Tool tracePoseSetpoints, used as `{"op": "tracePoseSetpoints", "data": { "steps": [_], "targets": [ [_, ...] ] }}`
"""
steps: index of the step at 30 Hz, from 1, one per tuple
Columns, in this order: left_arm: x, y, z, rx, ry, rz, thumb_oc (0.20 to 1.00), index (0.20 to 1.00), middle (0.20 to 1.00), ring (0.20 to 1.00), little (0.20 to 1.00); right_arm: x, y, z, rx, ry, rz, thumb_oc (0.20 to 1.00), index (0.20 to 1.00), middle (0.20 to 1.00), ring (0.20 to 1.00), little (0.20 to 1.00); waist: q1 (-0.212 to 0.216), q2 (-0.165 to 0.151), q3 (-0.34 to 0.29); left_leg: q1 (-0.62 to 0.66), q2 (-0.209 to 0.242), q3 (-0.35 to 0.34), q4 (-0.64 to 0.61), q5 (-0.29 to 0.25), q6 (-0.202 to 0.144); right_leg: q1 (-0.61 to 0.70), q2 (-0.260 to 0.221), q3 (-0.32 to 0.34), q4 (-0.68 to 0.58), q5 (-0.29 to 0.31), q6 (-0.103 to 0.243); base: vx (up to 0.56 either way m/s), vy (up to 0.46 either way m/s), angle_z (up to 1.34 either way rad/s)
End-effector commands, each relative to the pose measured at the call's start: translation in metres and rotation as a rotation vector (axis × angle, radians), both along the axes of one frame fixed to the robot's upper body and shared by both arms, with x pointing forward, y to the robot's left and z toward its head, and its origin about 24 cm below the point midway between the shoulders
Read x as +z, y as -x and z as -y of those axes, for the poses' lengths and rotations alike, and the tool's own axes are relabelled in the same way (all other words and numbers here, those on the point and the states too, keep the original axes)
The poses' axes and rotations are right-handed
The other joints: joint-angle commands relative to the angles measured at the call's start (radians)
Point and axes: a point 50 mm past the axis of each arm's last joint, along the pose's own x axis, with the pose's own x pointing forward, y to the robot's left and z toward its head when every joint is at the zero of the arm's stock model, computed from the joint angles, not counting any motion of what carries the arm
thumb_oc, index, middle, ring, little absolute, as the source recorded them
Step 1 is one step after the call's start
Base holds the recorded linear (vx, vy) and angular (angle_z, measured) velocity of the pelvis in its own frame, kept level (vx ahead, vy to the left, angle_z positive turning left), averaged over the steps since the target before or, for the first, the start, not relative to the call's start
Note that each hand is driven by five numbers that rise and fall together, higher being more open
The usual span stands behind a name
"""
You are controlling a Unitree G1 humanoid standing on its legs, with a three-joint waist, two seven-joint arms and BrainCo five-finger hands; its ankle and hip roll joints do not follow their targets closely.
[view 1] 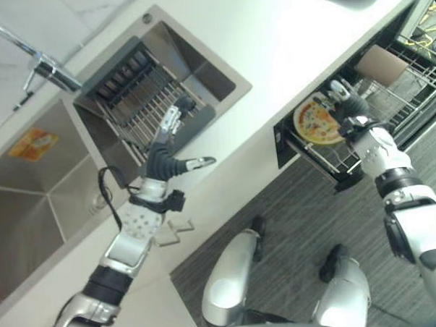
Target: Place the dishes in the dishwasher.
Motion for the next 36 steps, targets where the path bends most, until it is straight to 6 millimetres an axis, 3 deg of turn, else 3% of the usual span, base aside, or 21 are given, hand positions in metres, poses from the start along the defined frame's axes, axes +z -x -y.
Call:
{"op": "tracePoseSetpoints", "data": {
  "steps": [1, 5, 7, 9, 11, 16, 22, 26, 28, 31, 36],
  "targets": [
    [0.028, 0.014, -0.009, -0.016, 0.03, 0.164, 1.0, 1.0, 1.0, 1.0, 1.0, 0.068, 0.006, -0.027, 0.058, 0.086, 0.362, 1.0, 1.0, 1.0, 1.0, 1.0, 0.01, -0.01, -0.008, 0.038, -0.043, 0.069, -0.016, -0.082, 0.072, 0.05, 0.05, -0.011, 0.06, -0.072, -0.081, -0.03, -0.12, 0.0],
    [0.026, 0.017, -0.014, 0.022, 0.001, 0.175, 1.0, 1.0, 1.0, 1.0, 1.0, 0.117, 0.053, -0.051, -0.037, 0.17, 0.708, 1.0, 1.0, 1.0, 1.0, 1.0, -0.022, -0.044, -0.008, -0.007, -0.028, 0.082, 0.001, -0.086, 0.082, 0.017, 0.075, 0.005, 0.052, -0.066, -0.07, -0.07, -0.067, -0.04],
    [0.025, 0.018, -0.016, 0.054, 0.014, 0.187, 1.0, 1.0, 1.0, 1.0, 1.0, 0.122, 0.072, -0.047, -0.16, 0.136, 0.775, 1.0, 1.0, 1.0, 1.0, 1.0, -0.045, -0.055, -0.008, -0.019, -0.023, 0.096, 0.0, -0.089, 0.084, 0.002, 0.088, 0.017, 0.043, -0.063, -0.067, -0.1, 0.008, -0.12],
    [0.024, 0.019, -0.019, 0.096, 0.026, 0.188, 1.0, 1.0, 1.0, 1.0, 1.0, 0.112, 0.088, -0.03, -0.361, 0.078, 0.773, 1.0, 1.0, 1.0, 1.0, 1.0, -0.074, -0.064, -0.008, -0.025, -0.016, 0.114, -0.002, -0.095, 0.086, -0.012, 0.099, 0.033, 0.035, -0.06, -0.065, -0.07, 0.059, -0.2],
    [0.023, 0.023, -0.024, 0.148, 0.049, 0.193, 1.0, 1.0, 1.0, 1.0, 1.0, 0.083, 0.11, 0.001, -0.594, -0.031, 0.737, 1.0, 1.0, 1.0, 1.0, 1.0, -0.117, -0.071, -0.008, -0.028, -0.01, 0.138, -0.009, -0.102, 0.087, -0.025, 0.109, 0.055, 0.019, -0.056, -0.06, -0.04, 0.101, -0.25],
    [0.024, 0.026, -0.03, 0.21, 0.083, 0.186, 1.0, 1.0, 1.0, 1.0, 1.0, 0.025, 0.154, 0.045, -0.982, -0.18, 0.658, 1.0, 1.0, 1.0, 1.0, 1.0, -0.189, -0.067, -0.008, -0.027, -0.003, 0.175, -0.018, -0.119, 0.095, -0.066, 0.116, 0.098, 0.014, -0.048, -0.049, -0.01, 0.08, -0.33],
    [0.031, 0.021, -0.03, 0.202, 0.083, 0.185, 1.0, 1.0, 1.0, 1.0, 1.0, 0.008, 0.148, 0.055, -1.041, -0.247, 0.562, 1.0, 1.0, 1.0, 1.0, 1.0, -0.191, -0.053, -0.008, -0.034, -0.006, 0.179, -0.031, -0.117, 0.092, -0.074, 0.118, 0.103, 0.002, -0.048, -0.049, -0.01, -0.001, -0.11],
    [0.03, 0.02, -0.028, 0.193, 0.09, 0.177, 1.0, 1.0, 1.0, 1.0, 1.0, -0.007, 0.132, 0.058, -0.972, -0.285, 0.435, 1.0, 1.0, 1.0, 1.0, 1.0, -0.188, -0.039, -0.008, -0.033, -0.01, 0.176, -0.031, -0.113, 0.09, -0.076, 0.113, 0.102, 0.008, -0.053, -0.054, 0.02, 0.025, 0.07],
    [0.031, 0.017, -0.026, 0.171, 0.084, 0.172, 1.0, 1.0, 1.0, 1.0, 1.0, -0.012, 0.114, 0.056, -0.852, -0.223, 0.384, 1.0, 1.0, 1.0, 1.0, 1.0, -0.175, -0.031, -0.008, -0.03, -0.015, 0.167, -0.031, -0.109, 0.091, -0.072, 0.109, 0.098, 0.01, -0.054, -0.056, 0.04, -0.012, 0.11],
    [0.038, 0.012, -0.023, 0.126, 0.067, 0.173, 1.0, 1.0, 1.0, 1.0, 1.0, 0.003, 0.084, 0.046, -0.625, -0.133, 0.37, 1.0, 1.0, 1.0, 1.0, 1.0, -0.144, -0.025, -0.008, -0.038, -0.02, 0.15, -0.023, -0.104, 0.088, -0.074, 0.101, 0.087, 0.022, -0.057, -0.061, 0.01, -0.058, 0.13],
    [0.044, 0.005, -0.014, 0.062, 0.034, 0.174, 1.0, 1.0, 1.0, 1.0, 1.0, 0.025, 0.045, 0.023, -0.238, -0.19, 0.37, 1.0, 1.0, 1.0, 1.0, 1.0, -0.1, -0.023, -0.008, -0.041, -0.027, 0.127, -0.019, -0.09, 0.082, -0.064, 0.093, 0.064, 0.032, -0.059, -0.063, 0.01, -0.05, 0.11]
  ]
}}
